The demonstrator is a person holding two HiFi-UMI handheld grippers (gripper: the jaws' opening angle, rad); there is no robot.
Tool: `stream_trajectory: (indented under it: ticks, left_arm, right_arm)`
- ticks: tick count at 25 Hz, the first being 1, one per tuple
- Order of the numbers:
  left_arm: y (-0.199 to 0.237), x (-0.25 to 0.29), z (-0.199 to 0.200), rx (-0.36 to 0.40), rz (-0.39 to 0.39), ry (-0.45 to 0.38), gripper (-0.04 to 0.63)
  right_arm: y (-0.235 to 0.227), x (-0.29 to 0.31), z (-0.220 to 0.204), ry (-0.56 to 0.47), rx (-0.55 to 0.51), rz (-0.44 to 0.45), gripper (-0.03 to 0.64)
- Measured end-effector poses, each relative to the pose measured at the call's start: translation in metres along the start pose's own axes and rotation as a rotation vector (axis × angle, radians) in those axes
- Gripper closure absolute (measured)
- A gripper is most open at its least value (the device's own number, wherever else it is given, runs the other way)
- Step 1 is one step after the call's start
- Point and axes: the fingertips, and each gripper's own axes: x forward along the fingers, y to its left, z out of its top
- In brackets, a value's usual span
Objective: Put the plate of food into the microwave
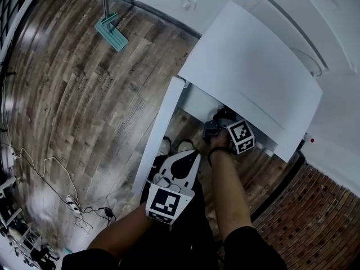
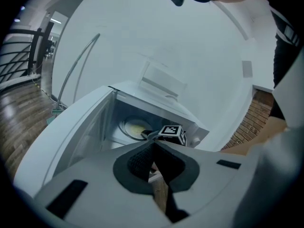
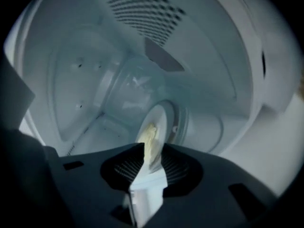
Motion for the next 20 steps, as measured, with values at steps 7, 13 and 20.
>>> stream_trajectory:
  ticks: [7,13,20]
  left_arm:
    - [-0.001,0.002,-0.015,0.022,-0.037,0.033,0.604]
    - [-0.001,0.001,-0.021,0.041,-0.059,0.055,0.604]
    - [0.001,0.0,-0.016,0.062,-0.067,0.067,0.604]
  right_arm:
    - [-0.002,-0.006,0.013,-0.091,-0.452,-0.166,0.393]
    - [-0.018,-0.023,0.039,-0.243,-0.314,-0.245,0.37]
    - [-0.011,-0.058,0.03,-0.21,-0.269,-0.222,0.603]
